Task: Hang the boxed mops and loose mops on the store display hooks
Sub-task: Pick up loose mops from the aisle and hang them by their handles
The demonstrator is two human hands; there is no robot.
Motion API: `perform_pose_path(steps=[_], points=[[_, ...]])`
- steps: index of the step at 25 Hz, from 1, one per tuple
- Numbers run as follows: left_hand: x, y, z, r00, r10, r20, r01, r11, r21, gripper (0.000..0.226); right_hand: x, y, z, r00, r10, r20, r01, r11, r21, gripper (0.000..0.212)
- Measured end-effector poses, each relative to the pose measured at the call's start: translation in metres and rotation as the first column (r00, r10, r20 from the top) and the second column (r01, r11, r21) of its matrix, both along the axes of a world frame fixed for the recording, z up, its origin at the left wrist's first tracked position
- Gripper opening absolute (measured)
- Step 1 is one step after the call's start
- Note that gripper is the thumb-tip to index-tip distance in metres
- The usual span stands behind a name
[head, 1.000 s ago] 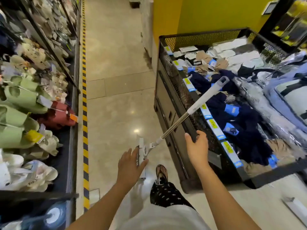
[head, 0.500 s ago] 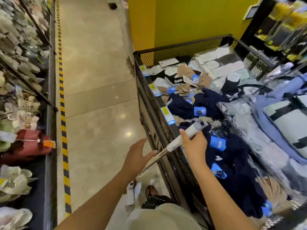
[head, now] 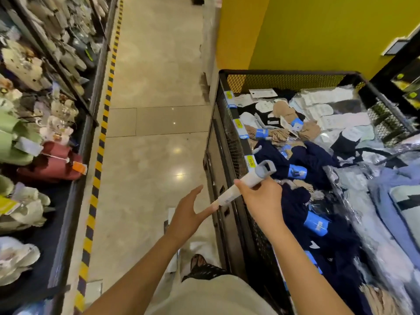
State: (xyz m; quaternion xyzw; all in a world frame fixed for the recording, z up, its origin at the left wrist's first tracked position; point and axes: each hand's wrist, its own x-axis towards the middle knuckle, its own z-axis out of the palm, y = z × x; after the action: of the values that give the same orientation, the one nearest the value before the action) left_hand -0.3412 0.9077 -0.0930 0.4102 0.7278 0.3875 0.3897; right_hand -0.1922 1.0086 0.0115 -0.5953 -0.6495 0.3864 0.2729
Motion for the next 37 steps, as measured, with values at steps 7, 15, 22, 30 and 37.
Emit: perform_pose_path(steps=[7, 15, 22, 30, 37], points=[[-0.062, -0.073, 0.037, 0.934, 0.347, 0.085, -0.355, 0.929, 0.107, 0.092, -0.119, -0.047, 0.044, 0.893, 0.440, 0.094, -0.450, 0.881, 0.147, 0.031], [-0.103, -0.156, 0.056, 0.833, 0.498, 0.240, -0.540, 0.828, 0.155, 0.038, -0.185, -0.112, 0.082, 0.452, 0.885, 0.115, -0.892, 0.446, 0.073, 0.014], [-0.089, -0.179, 0.113, 0.704, 0.638, 0.313, -0.710, 0.610, 0.353, 0.012, -0.201, -0.134, 0.137, 0.148, 0.987, -0.063, -0.954, 0.160, 0.256, 0.015], [-0.032, -0.248, 0.190, 0.358, 0.898, 0.256, -0.819, 0.170, 0.549, 0.008, -0.194, -0.231, 0.172, -0.054, 0.930, -0.363, -0.840, 0.154, 0.520, 0.015], [0.078, -0.363, 0.199, 0.248, 0.947, 0.203, -0.782, 0.073, 0.619, 0.022, -0.096, -0.354, 0.179, -0.212, 0.908, -0.362, -0.841, 0.019, 0.541, 0.018]])
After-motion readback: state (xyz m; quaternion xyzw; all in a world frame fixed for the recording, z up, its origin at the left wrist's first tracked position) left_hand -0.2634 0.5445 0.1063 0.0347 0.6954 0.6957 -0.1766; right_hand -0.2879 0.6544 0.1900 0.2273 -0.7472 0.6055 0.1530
